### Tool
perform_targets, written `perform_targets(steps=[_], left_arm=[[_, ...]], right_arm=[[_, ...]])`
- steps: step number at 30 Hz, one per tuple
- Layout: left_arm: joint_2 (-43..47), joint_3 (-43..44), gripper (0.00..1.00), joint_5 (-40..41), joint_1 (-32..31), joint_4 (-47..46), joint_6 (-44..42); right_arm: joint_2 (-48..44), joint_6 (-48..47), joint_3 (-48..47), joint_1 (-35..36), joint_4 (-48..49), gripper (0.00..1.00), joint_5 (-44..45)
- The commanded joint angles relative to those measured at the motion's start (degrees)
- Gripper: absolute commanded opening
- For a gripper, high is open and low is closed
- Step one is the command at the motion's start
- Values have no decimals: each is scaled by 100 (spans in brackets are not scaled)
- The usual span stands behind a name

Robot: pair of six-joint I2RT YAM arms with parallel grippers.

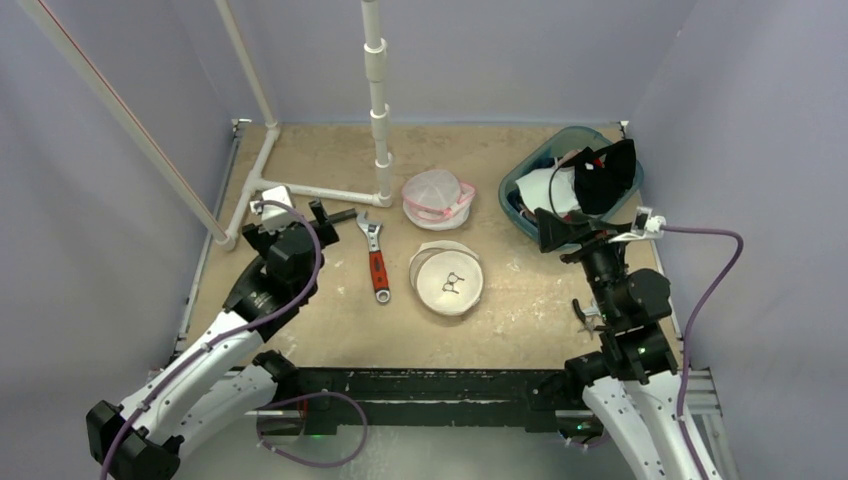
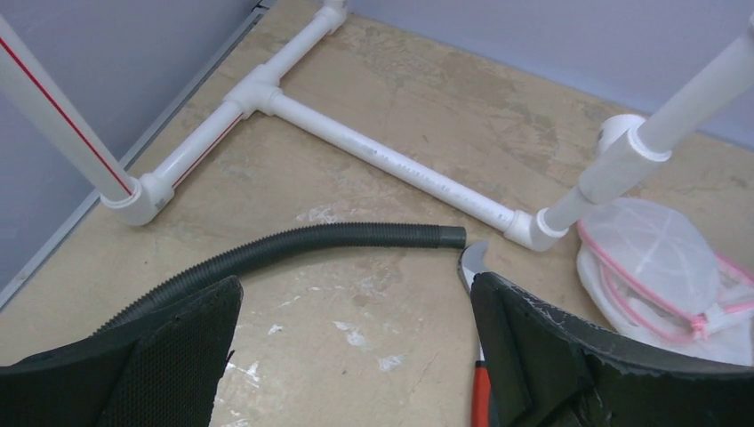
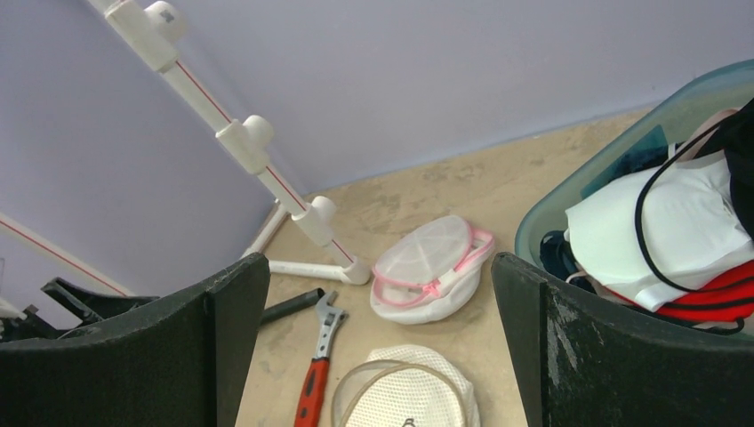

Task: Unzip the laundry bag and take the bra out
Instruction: Reset both arms

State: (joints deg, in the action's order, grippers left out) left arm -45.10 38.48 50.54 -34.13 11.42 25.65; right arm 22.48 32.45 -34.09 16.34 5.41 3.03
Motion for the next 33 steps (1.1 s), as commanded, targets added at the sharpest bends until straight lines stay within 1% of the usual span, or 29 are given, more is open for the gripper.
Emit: perform_targets(steps=[1, 3, 5, 8, 10, 13, 16, 18, 21, 24, 26, 27, 30, 33], left_arm=[[-105, -115, 99, 249, 29, -265, -206], [-172, 73, 99, 29, 28, -12, -81], [-164, 273, 99, -298, 29, 199, -6], [-135, 580, 99, -645, 27, 567, -125], [-166, 810, 99, -619, 34, 947, -85], [-171, 924, 99, -704, 31, 1169, -94], [-42, 837, 99, -672, 30, 1220, 88], [103, 758, 99, -613, 29, 1167, 242], [148, 697, 99, -550, 29, 1106, 617], [4, 789, 99, -455, 25, 1349, 1023], [-40, 867, 99, -384, 5, 1491, 1168], [-31, 877, 99, -405, -5, 1497, 1192], [56, 804, 99, -588, -14, 1336, 1059], [101, 789, 99, -612, -21, 1304, 944]], right_arm=[[0, -515, -130, 98, 158, 98, -184], [-84, -606, -231, 134, 171, 98, -47], [-190, -376, -274, 185, 90, 98, -128], [-198, -398, -613, 251, -298, 98, -68], [-191, -531, -685, 284, -319, 98, -191], [-159, -568, -640, 346, -301, 98, -367], [-57, -681, -583, 375, -429, 98, -593], [-56, -808, -510, 383, -368, 98, -418], [-74, -536, -324, 392, -324, 98, -374], [-80, -273, -109, 387, -27, 98, -335], [135, -280, -79, 392, 122, 98, -465], [314, -491, -155, 388, 125, 98, -533], [953, -778, -452, 391, -63, 98, -1034], [1203, -735, -430, 397, 230, 98, -1268]])
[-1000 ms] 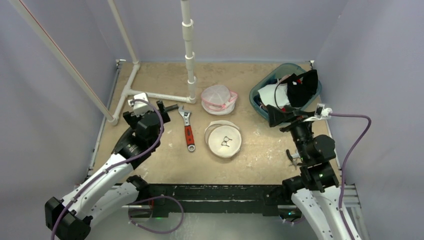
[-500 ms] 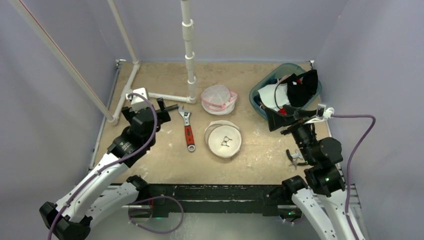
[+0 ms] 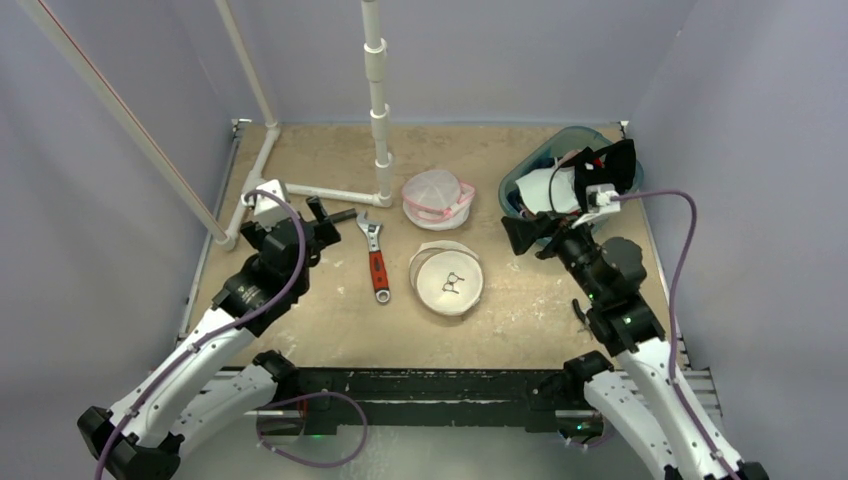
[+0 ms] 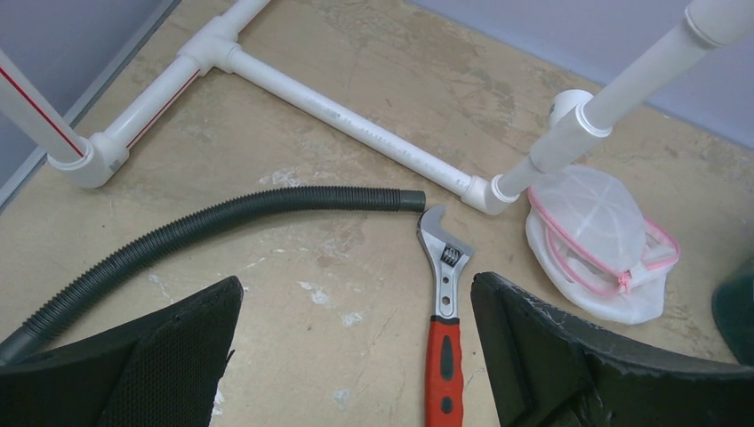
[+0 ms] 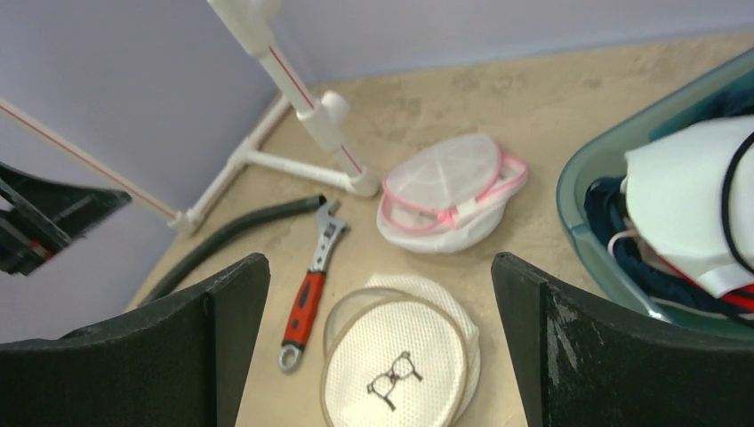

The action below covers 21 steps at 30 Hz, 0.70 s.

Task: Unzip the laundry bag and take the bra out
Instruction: Reset both arms

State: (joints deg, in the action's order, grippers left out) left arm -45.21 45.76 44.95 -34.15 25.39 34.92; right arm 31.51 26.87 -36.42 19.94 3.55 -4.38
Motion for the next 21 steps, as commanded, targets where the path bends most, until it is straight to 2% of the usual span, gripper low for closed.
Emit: perform_targets(steps=[1, 9, 16, 19, 21], left_arm=[[131, 58, 99, -50, -21, -94, -4], [181, -3, 99, 97, -59, -90, -179], [73, -135, 99, 296, -76, -196, -55], [12, -517, 99, 618, -100, -661, 17], [-65, -1093, 99, 580, -110, -1592, -849]], right_arm=[[292, -152, -159, 36, 525, 98, -533], [207, 292, 165, 36, 839, 98, -74], [-190, 1973, 753, 34, 1214, 98, 916], [-26, 1262, 742, 38, 1473, 98, 1306], [360, 942, 305, 33, 980, 98, 1886]])
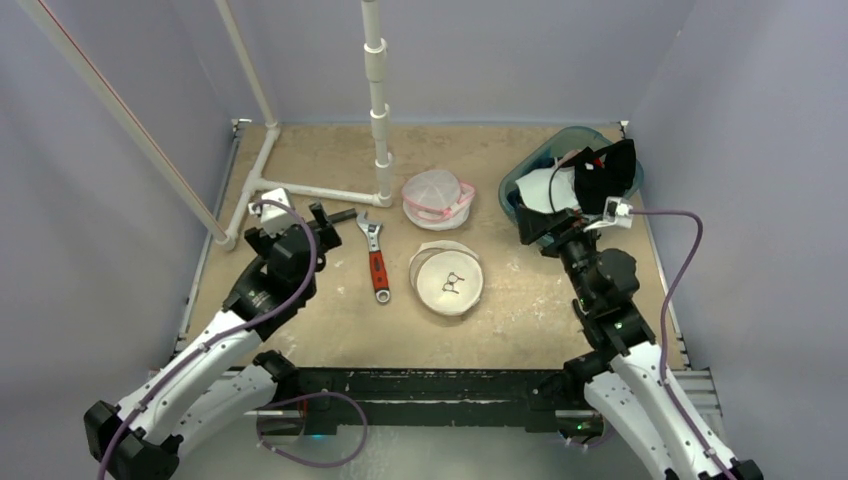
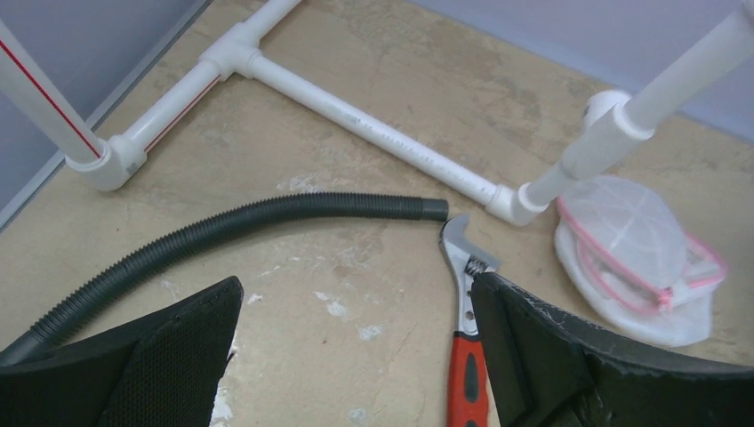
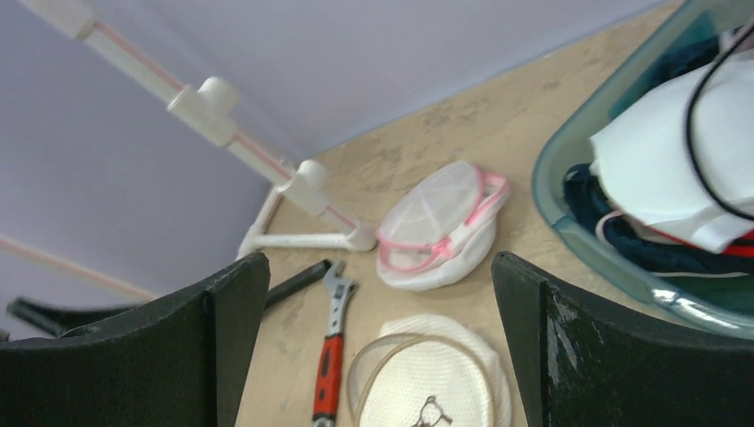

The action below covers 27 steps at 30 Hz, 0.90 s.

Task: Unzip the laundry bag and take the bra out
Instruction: Reset both arms

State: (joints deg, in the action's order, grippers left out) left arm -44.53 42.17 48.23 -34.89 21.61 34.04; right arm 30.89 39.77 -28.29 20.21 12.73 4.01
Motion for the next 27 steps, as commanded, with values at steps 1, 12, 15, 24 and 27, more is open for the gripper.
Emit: perform_targets(steps=[1, 12, 15, 24, 27], left_arm=[[-216, -1032, 99, 293, -48, -1682, -1198], [-2579, -1854, 97, 937, 398, -5607, -3288], [-2637, -2662, 95, 145, 789, -7196, -3700], [-3860, -2854, 99, -542, 1666, -8626, -3194], [-4062, -2748, 99, -1012, 1921, -8752, -3376]], right_arm=[[669, -536, -719, 5, -254, 98, 1367], [1917, -3000, 1387, -225, 3641, 98, 3350], [2611, -3107, 1457, -384, 4343, 98, 3791], [4411, -3365, 1856, -638, 6840, 98, 3340], [4919, -3940, 1863, -787, 7548, 98, 2463]])
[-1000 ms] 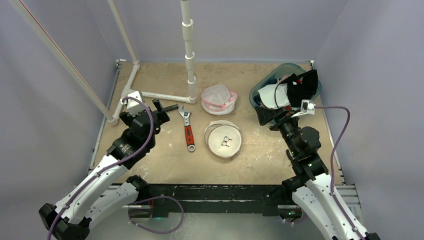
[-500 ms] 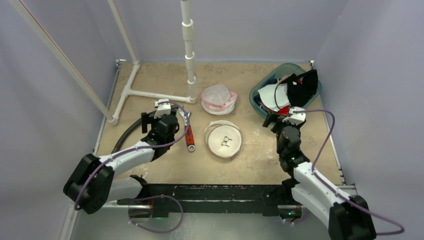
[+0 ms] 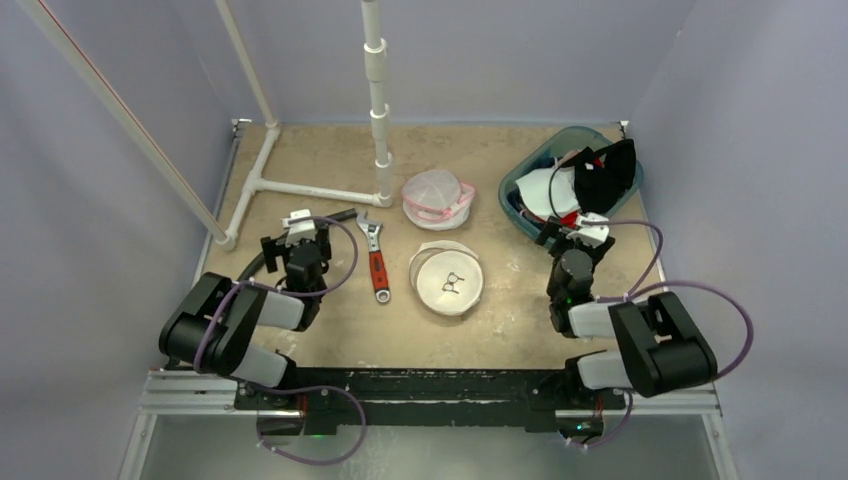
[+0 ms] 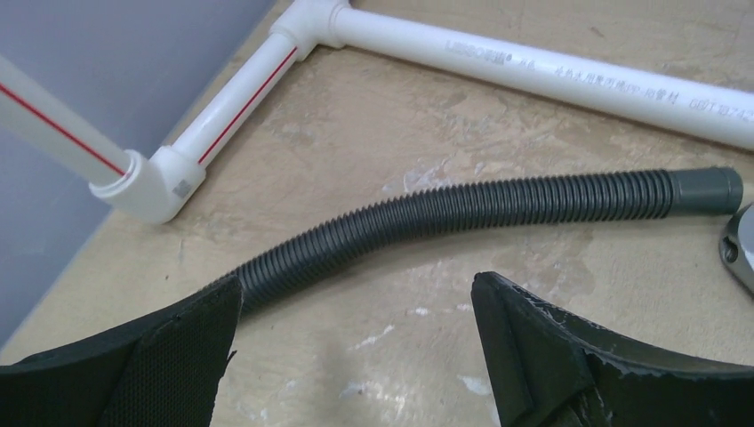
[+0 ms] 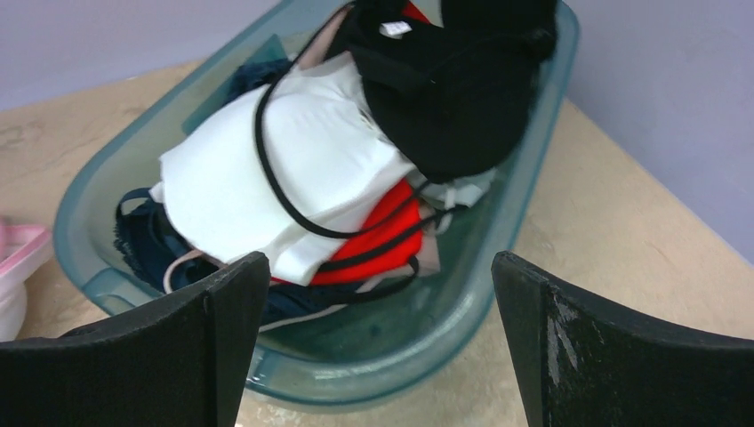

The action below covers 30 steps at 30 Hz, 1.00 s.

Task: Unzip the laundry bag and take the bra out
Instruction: Reset both arms

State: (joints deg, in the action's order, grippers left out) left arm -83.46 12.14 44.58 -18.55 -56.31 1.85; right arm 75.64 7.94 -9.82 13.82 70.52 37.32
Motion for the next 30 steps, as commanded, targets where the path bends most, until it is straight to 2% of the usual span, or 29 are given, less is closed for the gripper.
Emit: perform_targets(steps=[1, 4, 6, 10, 13, 20, 25, 28, 30], left_arm=[[-197, 263, 99, -848, 371, -977, -158], [-434, 262, 99, -1217, 616, -1201, -131], [-642, 254, 99, -1268, 744, -1355, -16], [-1195, 213, 99, -1255, 788, -1979, -25], [-1168, 260, 99, -1180, 834, -1862, 102], [-1185, 254, 99, -1180, 895, -1901, 143], [-1184, 249, 99, -1181, 895, -1906, 141], [-1186, 247, 99, -1179, 893, -1904, 141], [-1190, 245, 99, -1179, 894, -1913, 142]], right_arm=[[643, -769, 62, -201, 2160, 98, -985], [1366, -772, 187, -255, 3010, 98, -1173], [1650, -1144, 139, -274, 3453, 98, -1093], [1520, -847, -120, -488, 2691, 98, -1163], [1489, -703, -332, -566, 2210, 98, -1277], [1490, -967, -207, -574, 2463, 98, -1847], [1442, -641, -447, -798, 1921, 98, -1980], [1447, -776, -335, -807, 2113, 98, -2436], [1448, -757, -438, -814, 1977, 98, -2319]])
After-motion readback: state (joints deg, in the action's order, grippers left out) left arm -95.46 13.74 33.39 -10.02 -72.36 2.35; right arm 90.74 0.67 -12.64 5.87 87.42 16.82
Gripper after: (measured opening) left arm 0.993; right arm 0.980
